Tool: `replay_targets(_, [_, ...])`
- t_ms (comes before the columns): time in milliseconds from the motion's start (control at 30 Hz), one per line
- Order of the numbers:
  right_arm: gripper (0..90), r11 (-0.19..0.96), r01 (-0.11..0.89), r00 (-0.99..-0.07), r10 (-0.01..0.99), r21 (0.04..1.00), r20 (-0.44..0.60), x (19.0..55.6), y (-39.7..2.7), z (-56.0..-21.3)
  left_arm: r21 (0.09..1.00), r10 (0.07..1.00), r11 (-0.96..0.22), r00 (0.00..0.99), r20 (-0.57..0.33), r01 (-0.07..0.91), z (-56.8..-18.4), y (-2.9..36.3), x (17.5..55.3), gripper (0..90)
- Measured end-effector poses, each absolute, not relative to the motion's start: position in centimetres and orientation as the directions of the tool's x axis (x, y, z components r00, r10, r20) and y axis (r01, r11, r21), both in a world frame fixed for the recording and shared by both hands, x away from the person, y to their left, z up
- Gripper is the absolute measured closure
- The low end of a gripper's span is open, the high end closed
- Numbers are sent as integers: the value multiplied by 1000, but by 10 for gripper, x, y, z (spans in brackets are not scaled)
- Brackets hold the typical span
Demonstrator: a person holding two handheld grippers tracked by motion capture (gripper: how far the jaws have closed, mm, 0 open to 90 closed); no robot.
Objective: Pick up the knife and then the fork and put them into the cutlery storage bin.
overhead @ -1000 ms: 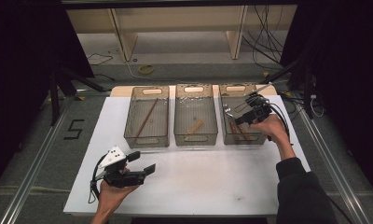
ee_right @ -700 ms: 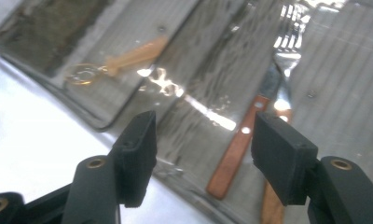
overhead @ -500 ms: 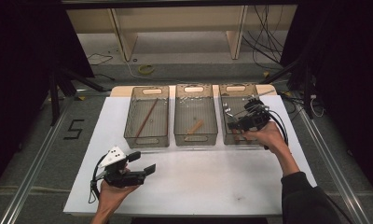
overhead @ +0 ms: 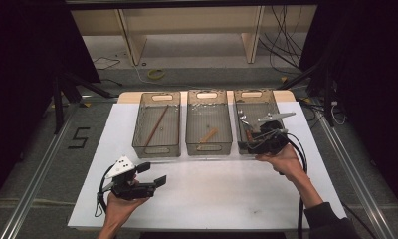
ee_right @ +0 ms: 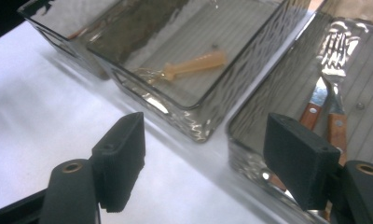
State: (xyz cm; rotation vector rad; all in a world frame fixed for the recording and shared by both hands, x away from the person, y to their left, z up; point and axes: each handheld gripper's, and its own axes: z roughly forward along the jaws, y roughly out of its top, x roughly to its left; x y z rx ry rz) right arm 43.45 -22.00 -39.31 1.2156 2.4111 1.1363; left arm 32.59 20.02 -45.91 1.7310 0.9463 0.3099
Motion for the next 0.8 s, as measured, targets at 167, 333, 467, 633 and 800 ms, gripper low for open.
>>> replay_targets(167, [289, 354, 569, -651, 746, 742, 143, 420, -218, -400, 893, 720, -95, 650, -244, 440, -459, 200, 326, 167])
replay_targets(333, [273, 329, 549, -655, 741, 768, 150, 410, -221, -405, 892, 719, -95, 650, -246, 443, -459, 200, 326, 167])
replay_targets(467, [266, 315, 541, -654, 741, 780, 154, 402, -223, -410, 891, 718, -97, 651, -246, 444, -460, 200, 326, 167])
replay_targets(633, [257, 295, 526, -659, 735, 798, 162, 393, -227, -416, 890, 715, -99, 654, -248, 445, -460, 199, 326, 167])
replay_targets(800, [248, 282, 506, -667, 727, 815, 163, 384, -229, -419, 889, 712, -100, 656, -250, 447, -460, 199, 326, 167])
